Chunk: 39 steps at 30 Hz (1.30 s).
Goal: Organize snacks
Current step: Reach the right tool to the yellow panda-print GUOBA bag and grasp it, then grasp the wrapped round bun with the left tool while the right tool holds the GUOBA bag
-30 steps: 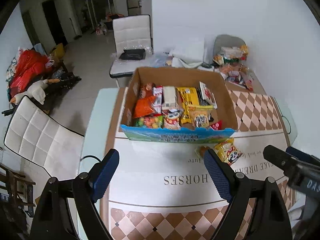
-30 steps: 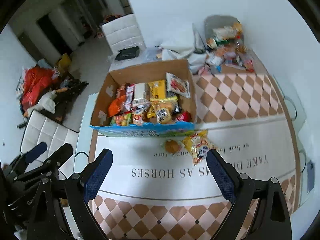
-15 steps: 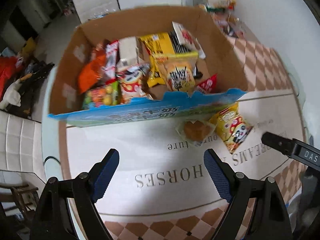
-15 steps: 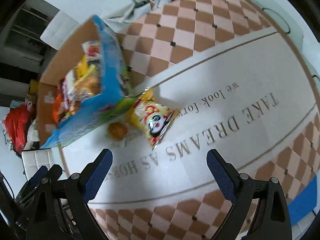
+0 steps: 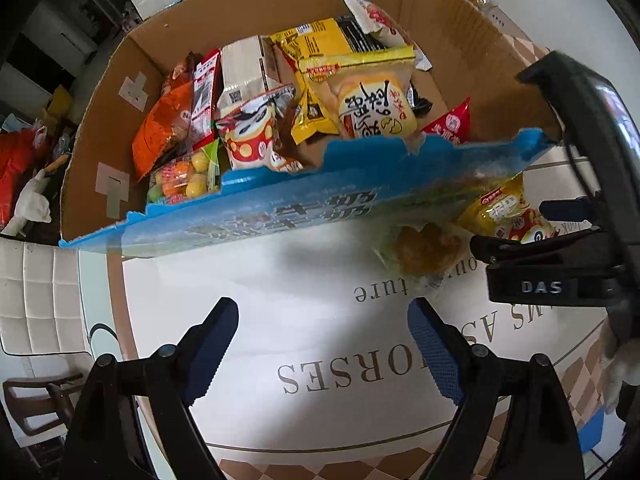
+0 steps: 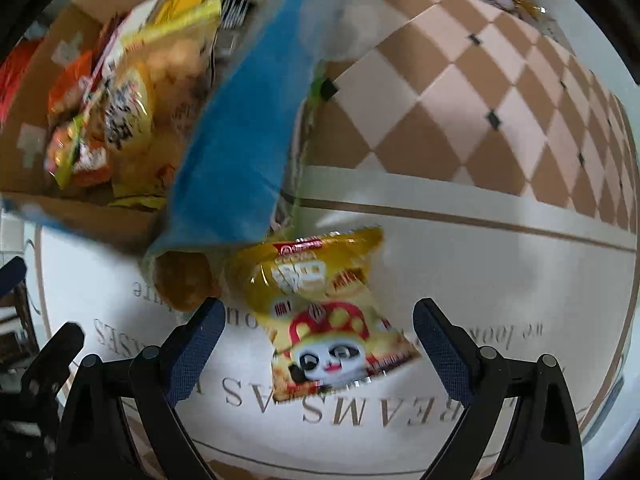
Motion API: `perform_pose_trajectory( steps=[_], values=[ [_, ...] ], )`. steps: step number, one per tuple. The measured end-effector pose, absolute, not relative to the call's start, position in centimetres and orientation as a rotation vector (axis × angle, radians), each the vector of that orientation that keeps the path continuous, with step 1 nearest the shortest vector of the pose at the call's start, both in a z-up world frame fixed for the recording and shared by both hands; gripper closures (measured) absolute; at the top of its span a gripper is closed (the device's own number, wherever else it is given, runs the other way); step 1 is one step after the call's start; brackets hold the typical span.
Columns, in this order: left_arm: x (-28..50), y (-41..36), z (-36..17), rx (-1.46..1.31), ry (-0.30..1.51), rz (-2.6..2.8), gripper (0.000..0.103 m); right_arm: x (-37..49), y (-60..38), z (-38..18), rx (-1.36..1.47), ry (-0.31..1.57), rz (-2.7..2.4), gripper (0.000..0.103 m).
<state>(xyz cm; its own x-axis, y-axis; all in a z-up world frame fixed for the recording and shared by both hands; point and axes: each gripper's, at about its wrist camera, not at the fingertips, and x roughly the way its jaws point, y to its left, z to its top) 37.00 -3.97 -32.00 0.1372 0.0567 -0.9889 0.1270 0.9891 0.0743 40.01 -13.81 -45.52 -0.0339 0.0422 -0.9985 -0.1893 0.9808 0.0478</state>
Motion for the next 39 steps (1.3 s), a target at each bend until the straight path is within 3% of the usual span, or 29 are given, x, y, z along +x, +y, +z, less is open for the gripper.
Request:
perform_pose_trajectory(
  steps=[3, 6, 13, 22, 25, 26, 34, 37, 39],
  values=[
    [36.9, -4.3, -32.4, 0.159, 1.438, -0.051, 0.017, 39.5, -14.1, -46.5, -0.125, 1.625, 0.168, 0.023],
    [37.1, -4.9, -32.6, 0.162, 1.441, -0.054, 0.017, 38.6, -15.5, -46.7, -0.078, 1.652, 0.142, 0.031],
    [38.6, -6.9, -33.5, 0.101, 1.465, -0.079, 0.017, 35.7, -21.0, -47.1, 0.136, 1.710, 0.031, 0.033],
    [41.1, -10.7, -37.2, 0.094, 1.508, -0.117, 0.017, 35.8, -24.1, -47.8, 0.335, 1.724, 0.034, 0.027],
    [41.0, -11.9, -38.2, 0.079, 1.521, -0.132, 0.046, 35.7, -24.5, -47.7, 0.313, 1.735, 0.036, 0.025],
    [41.0, -12.0, -38.1, 0.072, 1.509, -0.127, 0.048, 35.8, -24.8, -47.7, 0.308, 1.738, 0.038, 0.025],
    [38.1, -11.8, -37.7, 0.094, 1.526, -0.115, 0.048, 36.4, -21.9, -48.1, 0.167, 1.761, 0.020, 0.025],
    [35.8, -11.1, -37.6, 0.092, 1.555, -0.103, 0.048, 36.1, -20.6, -47.8, 0.037, 1.748, -0.004, 0.037],
    [34.1, -10.4, -37.3, 0.079, 1.569, -0.092, 0.048, 35.5, -20.0, -47.7, 0.014, 1.749, 0.011, 0.038]
  ],
)
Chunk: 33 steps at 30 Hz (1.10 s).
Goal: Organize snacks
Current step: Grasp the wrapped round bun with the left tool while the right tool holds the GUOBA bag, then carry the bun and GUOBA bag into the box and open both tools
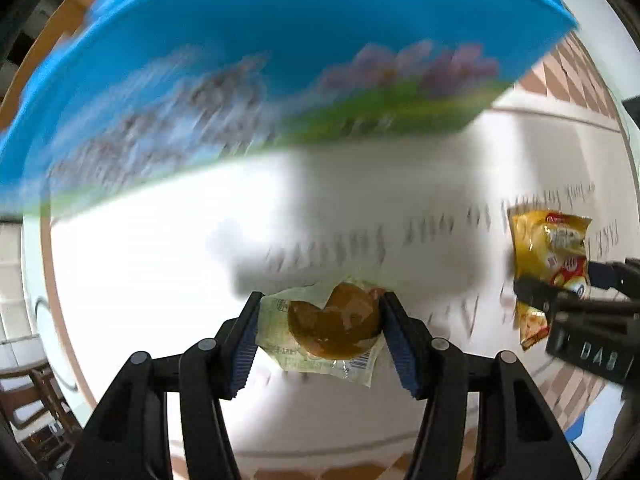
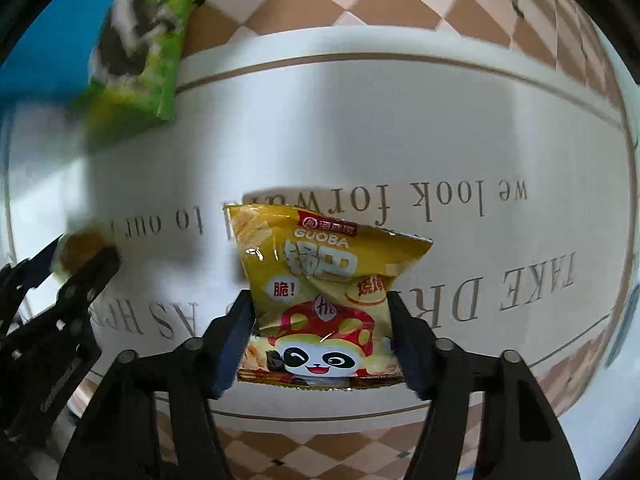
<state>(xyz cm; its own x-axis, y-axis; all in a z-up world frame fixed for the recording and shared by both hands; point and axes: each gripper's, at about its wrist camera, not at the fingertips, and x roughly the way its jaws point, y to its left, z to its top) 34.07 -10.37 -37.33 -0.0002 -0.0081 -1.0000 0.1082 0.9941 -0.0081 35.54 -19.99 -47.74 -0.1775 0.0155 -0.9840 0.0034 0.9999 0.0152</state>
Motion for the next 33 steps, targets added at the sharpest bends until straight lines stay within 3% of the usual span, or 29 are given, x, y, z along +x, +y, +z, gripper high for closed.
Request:
perform_pose_trajectory(
  steps=[12, 18, 24, 26, 28, 33],
  values=[
    [28.1, -8.6, -37.6, 0.028, 1.624, -0.055, 0.048, 29.8, -15.2, -47.7, -0.049, 1.824, 0.128, 0.039],
    [27.3, -8.9, -38.5, 0.014, 1.625, -0.041, 0.048, 29.7, -13.7, -48.2, -0.069, 1.832, 0.107, 0.022],
    [28.2, -7.5, -38.2, -0.002, 1.614, -0.031, 0.048, 28.4, -10.7, -48.1, -0.161, 1.786, 0.106, 0.021],
    [29.2, -6.2, -38.9, -0.006, 1.611, -0.030, 0.048, 27.8, -10.2, -47.7, -0.165, 1.769, 0.111, 0.024],
    [29.3, -6.0, -38.8, -0.008, 1.609, -0.031, 0.048, 27.1, -9.7, -47.0, -0.174, 1.747, 0.119, 0.042],
    [28.6, -4.7, -37.0, -0.012, 1.593, -0.041, 0.048, 25.4, -10.0, -45.8, -0.155, 1.743, 0.125, 0.050]
  ],
)
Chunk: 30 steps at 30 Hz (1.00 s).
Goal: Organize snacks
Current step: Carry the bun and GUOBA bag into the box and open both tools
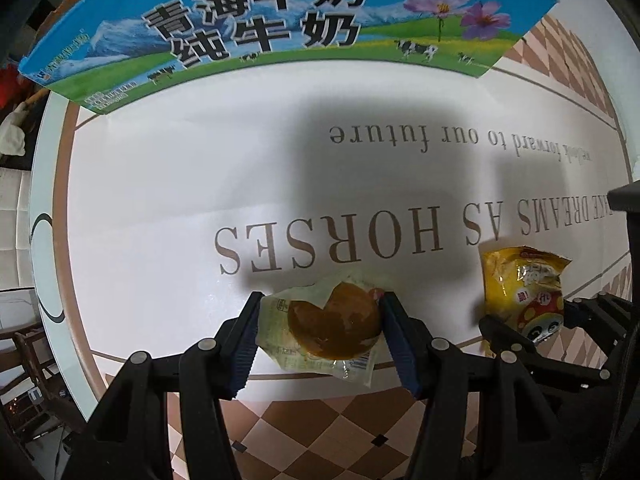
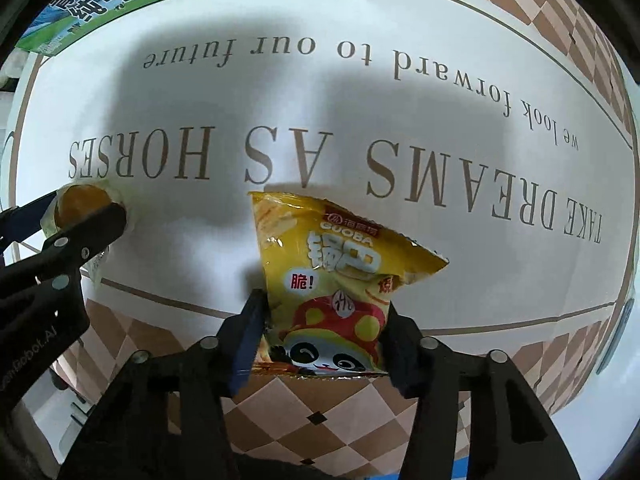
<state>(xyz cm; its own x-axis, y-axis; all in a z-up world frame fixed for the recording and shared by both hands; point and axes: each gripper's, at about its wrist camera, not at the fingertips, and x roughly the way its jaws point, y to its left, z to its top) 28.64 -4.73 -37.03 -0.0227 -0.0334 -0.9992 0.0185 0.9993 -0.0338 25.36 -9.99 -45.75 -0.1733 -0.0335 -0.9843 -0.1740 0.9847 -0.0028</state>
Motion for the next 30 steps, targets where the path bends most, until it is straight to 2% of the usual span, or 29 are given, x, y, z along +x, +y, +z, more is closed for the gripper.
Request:
perform_pose_trajectory(
  steps=[7, 18, 24, 27, 30],
  values=[
    [29.1, -3.1, -33.1, -0.057, 1.537, -0.055, 0.048, 26.6, -12.9, -42.0, -0.024, 1.718, 0.138, 0.052],
    [32.4, -0.3, -23.0, -0.171, 1.392, -0.143, 0.048, 30.2, -13.3, -29.7, 0.150, 1.546, 0.255, 0.052],
    [39.2, 2.7, -20.4, -0.194, 1.356, -0.137, 0.048, 36.4, -8.9, -22.5, 0.176, 1.418, 0.348, 0.052],
    [44.2, 4.7, -20.5, -0.204, 1.369, -0.113, 0.048, 40.8, -6.8, -21.2, 0.179, 1.389, 0.357, 0.052],
    [49.3, 6.9, -21.7, -0.240, 1.414, -0.093, 0.047, 45.9, -5.6, -23.3, 0.182, 1.405, 0.345, 0.052]
  ],
)
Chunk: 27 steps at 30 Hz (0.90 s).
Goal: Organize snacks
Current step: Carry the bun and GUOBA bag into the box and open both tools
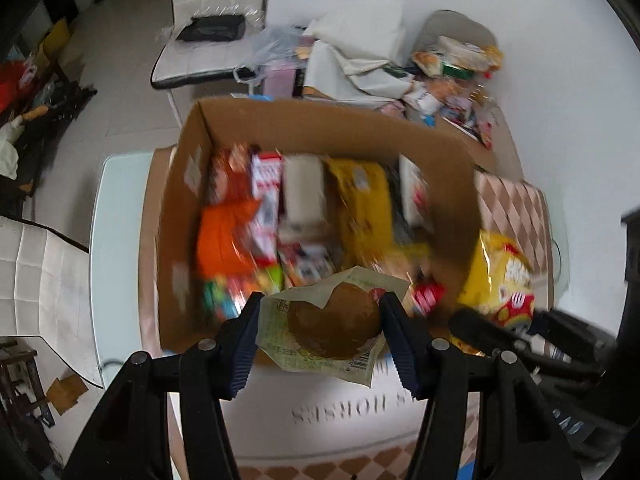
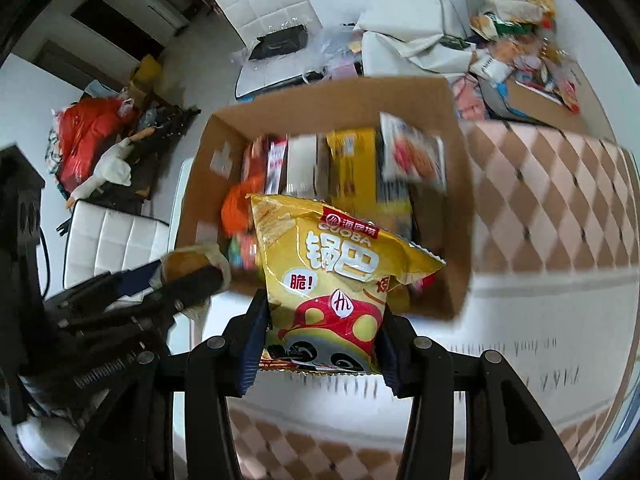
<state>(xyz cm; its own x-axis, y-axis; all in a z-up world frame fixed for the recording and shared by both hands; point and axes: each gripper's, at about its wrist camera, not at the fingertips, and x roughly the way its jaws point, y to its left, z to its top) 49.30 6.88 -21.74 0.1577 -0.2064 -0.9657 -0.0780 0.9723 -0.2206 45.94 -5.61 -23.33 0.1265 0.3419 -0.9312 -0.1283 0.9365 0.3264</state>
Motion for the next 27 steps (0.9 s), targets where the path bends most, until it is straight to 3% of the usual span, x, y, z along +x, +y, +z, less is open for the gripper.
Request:
perform_pose_trajectory(
  steps=[10, 22, 24, 25, 26, 27],
  values=[
    [60.8, 11.1, -28.7, -0.329, 1.597, -0.082, 0.047, 56.9, -2.1, -32.6, 0.171, 1.505, 0.246, 0.052],
    [62.9, 10.2, -34.9, -0.302, 1.757, -0.088, 0.046, 61.2, -0.1, -37.7, 0.129, 1.561, 0.206, 0.051],
    [62.8, 10.3, -34.9, -0.320, 1.747, -0.090, 0.040, 61.5, -0.2, -38.5, 0.138, 1.584, 0.203, 0.049],
    [62.8, 10.3, -34.8, -0.321, 1.738, -0.086, 0.029, 61.6, -0.2, -38.7, 0.139, 1.592, 0.198, 0.044],
    [62.8, 10.4, -34.6, -0.323, 1.728, -0.081, 0.019, 61.6, -0.2, -39.0, 0.139, 1.599, 0.192, 0.039],
    [62.8, 10.4, -34.4, -0.325, 1.718, -0.082, 0.017, 61.6, -0.3, -39.0, 0.137, 1.604, 0.188, 0.026]
  ],
)
